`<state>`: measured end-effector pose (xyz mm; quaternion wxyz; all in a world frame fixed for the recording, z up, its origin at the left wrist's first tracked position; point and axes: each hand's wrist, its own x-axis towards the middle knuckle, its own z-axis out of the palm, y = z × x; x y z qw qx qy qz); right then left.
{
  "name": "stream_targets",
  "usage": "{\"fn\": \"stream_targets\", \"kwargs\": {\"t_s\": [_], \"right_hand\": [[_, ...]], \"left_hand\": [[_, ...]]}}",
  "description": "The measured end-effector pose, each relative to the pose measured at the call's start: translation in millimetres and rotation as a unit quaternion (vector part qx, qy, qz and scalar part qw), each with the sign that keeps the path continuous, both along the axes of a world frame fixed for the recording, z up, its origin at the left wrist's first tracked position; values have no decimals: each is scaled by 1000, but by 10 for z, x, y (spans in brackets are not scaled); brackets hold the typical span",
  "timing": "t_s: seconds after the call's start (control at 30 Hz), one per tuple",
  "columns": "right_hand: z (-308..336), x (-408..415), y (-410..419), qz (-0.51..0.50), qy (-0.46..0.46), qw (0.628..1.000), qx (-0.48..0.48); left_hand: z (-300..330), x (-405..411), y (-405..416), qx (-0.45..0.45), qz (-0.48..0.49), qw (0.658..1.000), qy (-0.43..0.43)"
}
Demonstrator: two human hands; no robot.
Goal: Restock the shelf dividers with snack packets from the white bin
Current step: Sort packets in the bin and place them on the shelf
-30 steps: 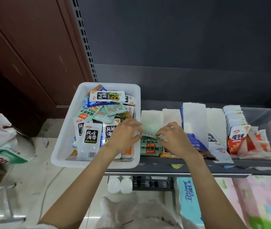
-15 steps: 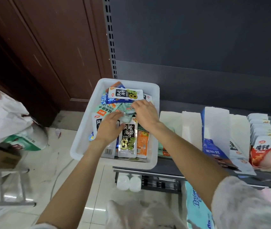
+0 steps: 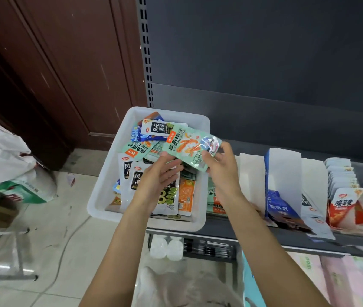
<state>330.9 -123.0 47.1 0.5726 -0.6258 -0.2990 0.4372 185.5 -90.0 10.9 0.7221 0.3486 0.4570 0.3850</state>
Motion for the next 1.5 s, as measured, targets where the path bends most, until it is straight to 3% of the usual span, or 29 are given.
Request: {"fn": "stream_targets", "kwargs": {"t_s": [0.07,0.13,0.3,0.4,0.5,0.63,0.83,0.9,1.0,1.17,1.23,1.37,1.5], "right_hand": [[-11,18,-99,-4,106,994,0],[-42,47,-177,15,112,993,-11],[-41,235,-373,48,-110,993,1],[56,421,-441,38,-264,963,49],[163,590,-491,1,-356,932,75],[90,798,-568,-42,-420,904,74],[-301,865,-583,12,-442,897,-2],[-380,885,-595,43,-497,867,-23],[-464,890,-605,83,-607,786,-84],[-465,781,-630,186,-645,720,-176],[-386,685,-606,196,-619,746,-145],[-224,345,-402,207,-498,841,-30],[-334,-72,3,242,-437,866,-18]], "left_hand": [[85,104,-61,-6,31,998,-59],[146,177,-89,27,50,997,-52],[293,289,-34,204,44,974,89],[395,378,-12,357,-37,918,168],[419,548,-47,438,-93,869,210],[260,751,-102,461,-90,843,261],[-235,754,-34,469,-113,791,375],[-360,701,10,473,-151,762,416],[-436,598,28,465,-219,731,449],[-363,327,-41,449,-231,769,393],[-339,162,-63,423,-201,787,402],[-383,-197,-19,340,-92,820,450],[-364,-419,106,271,-17,828,490]]}}
